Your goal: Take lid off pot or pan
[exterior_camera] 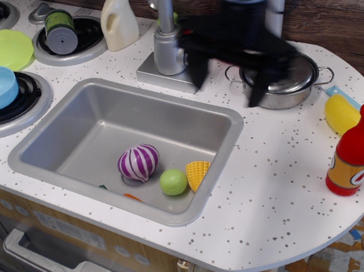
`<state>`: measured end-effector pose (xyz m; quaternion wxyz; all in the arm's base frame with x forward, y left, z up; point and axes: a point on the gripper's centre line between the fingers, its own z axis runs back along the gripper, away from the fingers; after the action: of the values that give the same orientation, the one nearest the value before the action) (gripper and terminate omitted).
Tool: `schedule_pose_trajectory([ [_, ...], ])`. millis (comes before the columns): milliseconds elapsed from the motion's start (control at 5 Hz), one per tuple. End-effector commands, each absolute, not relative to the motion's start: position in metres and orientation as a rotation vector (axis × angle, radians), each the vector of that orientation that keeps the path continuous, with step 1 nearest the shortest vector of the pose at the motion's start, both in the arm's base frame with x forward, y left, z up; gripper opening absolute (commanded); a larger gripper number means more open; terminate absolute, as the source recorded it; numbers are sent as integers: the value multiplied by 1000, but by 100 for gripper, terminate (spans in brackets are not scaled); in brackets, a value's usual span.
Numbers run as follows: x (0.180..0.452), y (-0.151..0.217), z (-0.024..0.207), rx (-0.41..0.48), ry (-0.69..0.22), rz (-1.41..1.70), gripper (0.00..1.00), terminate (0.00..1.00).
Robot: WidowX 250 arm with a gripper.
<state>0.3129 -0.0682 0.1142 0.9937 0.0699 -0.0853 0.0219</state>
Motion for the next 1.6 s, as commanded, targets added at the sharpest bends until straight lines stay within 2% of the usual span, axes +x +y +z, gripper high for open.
schedule_pose_trajectory([
  [0,361,-90,129,114,-241,-29,100,0],
  [400,417,-87,111,88,-305,-110,100,0],
  [800,456,-67,102,81,-323,-225,100,0],
  [1000,465,-66,88,59,-341,-235,100,0],
  [1400,468,-55,68,-11,-300,-244,100,0],
])
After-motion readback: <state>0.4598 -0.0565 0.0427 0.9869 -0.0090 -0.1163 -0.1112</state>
